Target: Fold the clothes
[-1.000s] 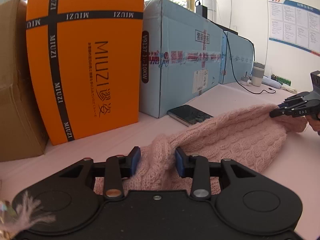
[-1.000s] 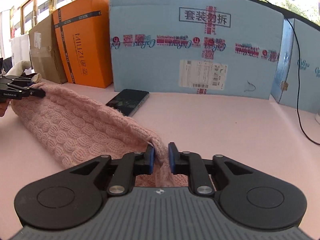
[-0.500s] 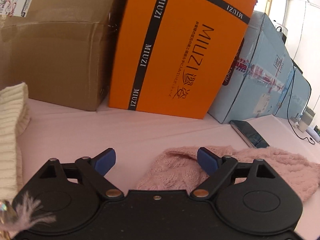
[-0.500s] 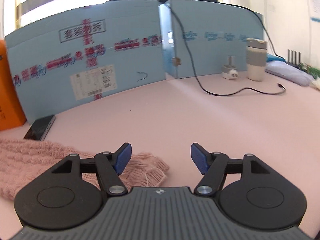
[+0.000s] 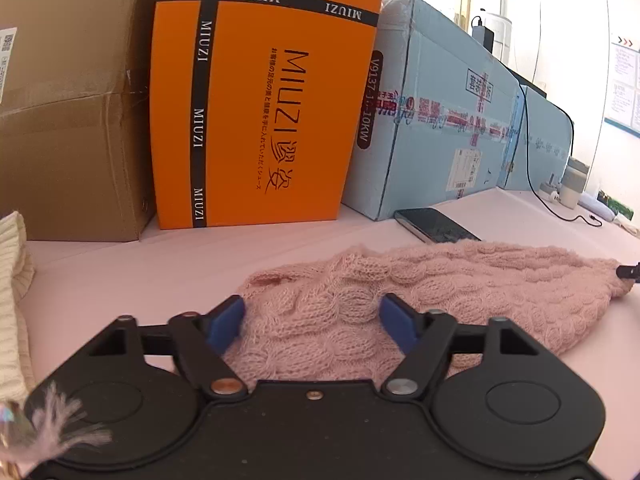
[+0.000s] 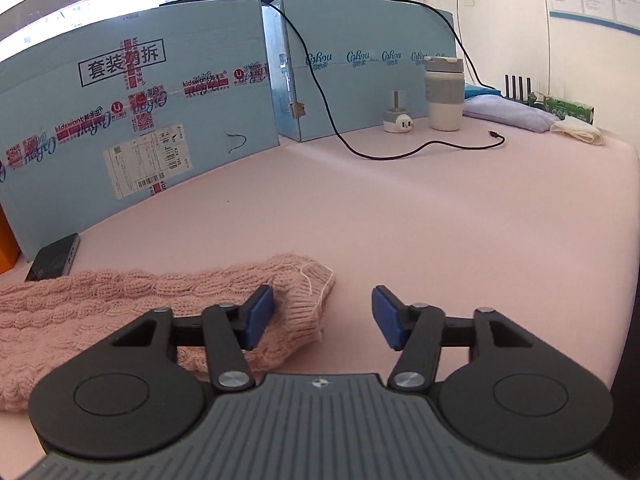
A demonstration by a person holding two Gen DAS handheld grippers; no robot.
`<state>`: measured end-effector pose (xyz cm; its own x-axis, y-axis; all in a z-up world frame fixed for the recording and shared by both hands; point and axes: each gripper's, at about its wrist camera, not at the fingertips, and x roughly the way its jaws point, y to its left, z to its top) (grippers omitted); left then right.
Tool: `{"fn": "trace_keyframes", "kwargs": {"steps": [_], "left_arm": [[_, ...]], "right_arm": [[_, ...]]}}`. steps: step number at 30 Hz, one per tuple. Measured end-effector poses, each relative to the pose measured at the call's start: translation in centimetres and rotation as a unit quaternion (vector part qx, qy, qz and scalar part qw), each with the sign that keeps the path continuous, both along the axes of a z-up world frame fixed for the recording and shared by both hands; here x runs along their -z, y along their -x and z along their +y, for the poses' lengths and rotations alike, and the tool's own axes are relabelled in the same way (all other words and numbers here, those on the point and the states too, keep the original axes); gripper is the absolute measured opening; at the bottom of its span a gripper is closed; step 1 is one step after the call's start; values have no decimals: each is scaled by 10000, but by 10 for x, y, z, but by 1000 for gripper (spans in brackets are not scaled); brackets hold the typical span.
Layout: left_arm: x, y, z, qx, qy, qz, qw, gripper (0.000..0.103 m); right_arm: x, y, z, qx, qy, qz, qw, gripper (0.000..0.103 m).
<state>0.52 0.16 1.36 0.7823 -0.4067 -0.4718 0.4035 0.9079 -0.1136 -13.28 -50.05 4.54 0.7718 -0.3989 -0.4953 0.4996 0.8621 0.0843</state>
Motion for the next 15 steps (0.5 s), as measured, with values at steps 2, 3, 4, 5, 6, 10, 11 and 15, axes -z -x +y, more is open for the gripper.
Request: {"fn": "trace_keyframes", "kwargs": {"steps": [2, 3, 4, 5, 6, 10, 11, 15], "left_arm": [[1, 1, -2, 54, -82, 8, 10000, 42], [1, 2, -3, 94, -117, 0, 9999, 40], [1, 2, -4, 113, -153, -22, 9998, 37], [1, 3, -5, 123, -188, -51, 9997, 36], [1, 4, -6, 124, -206, -66, 9997, 36], [1, 1, -2, 28, -129, -16, 9999, 36], [1, 1, -1, 7, -121, -21, 9999, 37], [1, -1, 2, -24, -99, 16, 9999, 37]], "right_arm": [[-2, -2, 8, -104, 279, 17, 9996, 14], [-3, -4, 13, -131, 466, 25, 9988, 14], [-4, -5, 18, -123, 710, 24, 9974, 11], [-7, -7, 22, -122, 911, -1, 9958, 11], [-11, -9, 25, -125, 1058, -66, 9943, 11], [-25, -20, 27, -41, 1300, -373, 9908, 11], [-27, -24, 25, -7, 1283, -369, 9910, 11], [-13, -42, 12, 59, 957, 22, 9954, 11]]}}
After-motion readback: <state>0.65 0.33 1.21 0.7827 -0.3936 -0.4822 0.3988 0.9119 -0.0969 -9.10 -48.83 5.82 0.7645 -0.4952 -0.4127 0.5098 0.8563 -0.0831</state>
